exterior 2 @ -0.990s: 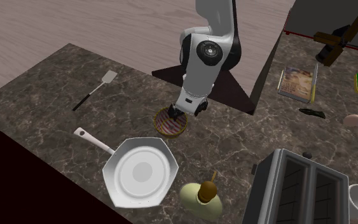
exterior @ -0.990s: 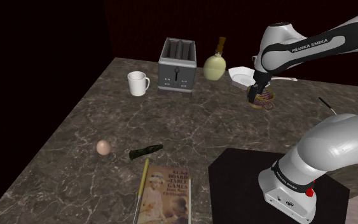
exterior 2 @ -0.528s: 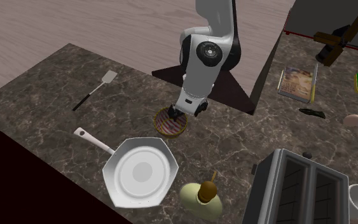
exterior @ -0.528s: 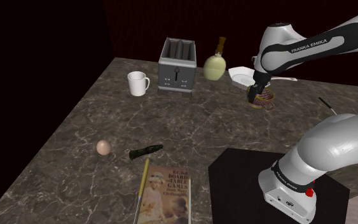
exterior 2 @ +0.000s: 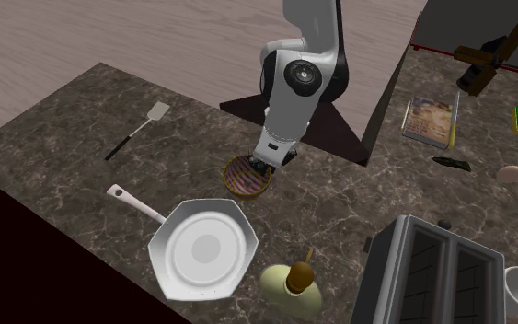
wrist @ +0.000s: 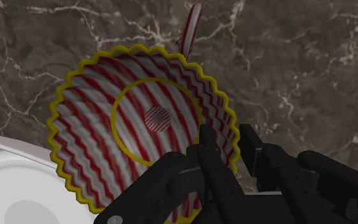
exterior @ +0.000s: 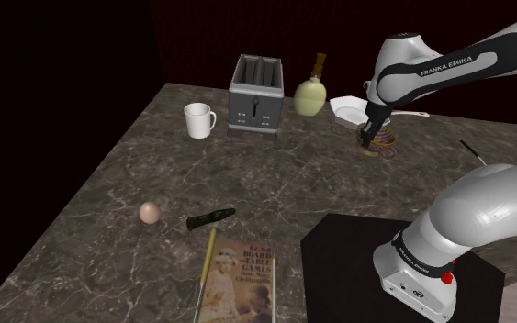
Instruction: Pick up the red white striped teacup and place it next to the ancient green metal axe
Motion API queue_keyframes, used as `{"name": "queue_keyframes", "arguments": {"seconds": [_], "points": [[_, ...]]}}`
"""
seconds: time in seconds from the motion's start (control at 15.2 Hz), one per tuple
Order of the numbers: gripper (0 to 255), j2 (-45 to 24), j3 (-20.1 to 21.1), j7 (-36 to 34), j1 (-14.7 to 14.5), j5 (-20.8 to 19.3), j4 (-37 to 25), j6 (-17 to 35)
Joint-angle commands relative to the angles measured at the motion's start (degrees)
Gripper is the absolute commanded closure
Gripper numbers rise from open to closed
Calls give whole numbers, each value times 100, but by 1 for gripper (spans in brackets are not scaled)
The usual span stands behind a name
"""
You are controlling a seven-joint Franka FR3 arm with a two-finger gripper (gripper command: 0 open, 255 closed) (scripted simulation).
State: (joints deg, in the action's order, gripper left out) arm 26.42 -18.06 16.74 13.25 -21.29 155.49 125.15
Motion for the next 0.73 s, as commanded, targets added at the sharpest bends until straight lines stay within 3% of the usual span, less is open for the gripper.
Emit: {"name": "queue_keyframes", "arguments": {"seconds": [0.0, 0.66], "points": [[255, -4, -3, 1, 2, -2, 2, 1], [255, 441, 128, 121, -28, 135, -405, -845]]}}
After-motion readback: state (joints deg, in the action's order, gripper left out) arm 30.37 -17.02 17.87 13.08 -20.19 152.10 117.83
